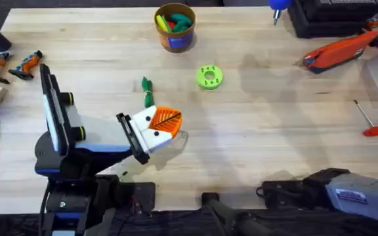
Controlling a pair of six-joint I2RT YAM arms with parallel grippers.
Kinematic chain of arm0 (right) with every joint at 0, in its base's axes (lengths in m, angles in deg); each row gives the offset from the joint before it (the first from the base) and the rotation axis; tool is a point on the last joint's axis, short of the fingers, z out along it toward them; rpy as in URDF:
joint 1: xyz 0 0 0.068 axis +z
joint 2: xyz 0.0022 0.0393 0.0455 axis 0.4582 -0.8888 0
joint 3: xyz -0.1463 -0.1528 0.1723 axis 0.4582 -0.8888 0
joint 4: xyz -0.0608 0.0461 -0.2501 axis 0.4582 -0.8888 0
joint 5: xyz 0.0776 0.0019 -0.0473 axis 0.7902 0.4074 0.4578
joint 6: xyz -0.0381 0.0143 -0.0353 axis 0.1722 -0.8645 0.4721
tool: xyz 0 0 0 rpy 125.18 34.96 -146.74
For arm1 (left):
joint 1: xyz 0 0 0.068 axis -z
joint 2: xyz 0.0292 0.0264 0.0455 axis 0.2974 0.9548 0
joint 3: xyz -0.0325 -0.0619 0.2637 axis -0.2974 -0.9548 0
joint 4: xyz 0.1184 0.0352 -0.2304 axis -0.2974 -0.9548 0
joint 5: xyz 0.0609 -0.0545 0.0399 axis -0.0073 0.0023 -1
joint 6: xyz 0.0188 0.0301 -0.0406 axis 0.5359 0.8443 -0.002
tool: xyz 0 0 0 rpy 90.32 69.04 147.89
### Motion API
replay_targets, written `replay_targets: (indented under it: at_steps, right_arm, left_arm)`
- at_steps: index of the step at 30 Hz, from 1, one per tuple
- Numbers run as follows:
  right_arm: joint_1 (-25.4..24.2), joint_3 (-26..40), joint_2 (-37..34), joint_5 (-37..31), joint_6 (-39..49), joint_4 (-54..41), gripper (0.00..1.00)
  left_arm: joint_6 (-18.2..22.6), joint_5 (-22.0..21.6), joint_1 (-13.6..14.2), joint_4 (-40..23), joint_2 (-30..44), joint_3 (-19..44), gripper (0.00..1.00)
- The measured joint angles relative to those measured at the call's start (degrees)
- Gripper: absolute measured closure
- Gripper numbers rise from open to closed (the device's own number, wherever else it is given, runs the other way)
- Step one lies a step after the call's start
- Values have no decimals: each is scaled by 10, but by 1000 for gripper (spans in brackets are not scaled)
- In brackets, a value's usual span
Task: Pick up the gripper from the table and insert it into the empty holder that is missing its gripper. Then pick up a screw, insert it into the mounting hole, and use the screwdriver to tighten it. Finally, clean up the table by picking up the vegetable and placing it into the bucket.
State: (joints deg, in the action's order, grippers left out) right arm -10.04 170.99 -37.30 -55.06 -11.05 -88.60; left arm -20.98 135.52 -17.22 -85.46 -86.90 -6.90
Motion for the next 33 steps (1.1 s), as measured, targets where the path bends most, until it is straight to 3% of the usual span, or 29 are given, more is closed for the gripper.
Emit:
replay_targets:
  at_steps: [4,9,14,23,33]
  right_arm:
    - [0,-51,26,13,-13,55,976]
    - [0,-172,48,72,-28,173,976]
    - [-1,-278,48,181,-41,301,976]
    - [0,-375,50,390,-69,546,976]
    - [2,-519,49,436,-187,819,976]
  left_arm:
    - [0,1,0,0,0,0,985]
    - [0,2,0,0,0,0,985]
    - [0,3,0,-1,0,0,985]
    - [0,3,0,-1,0,0,985]
    - [0,3,0,-1,0,0,985]
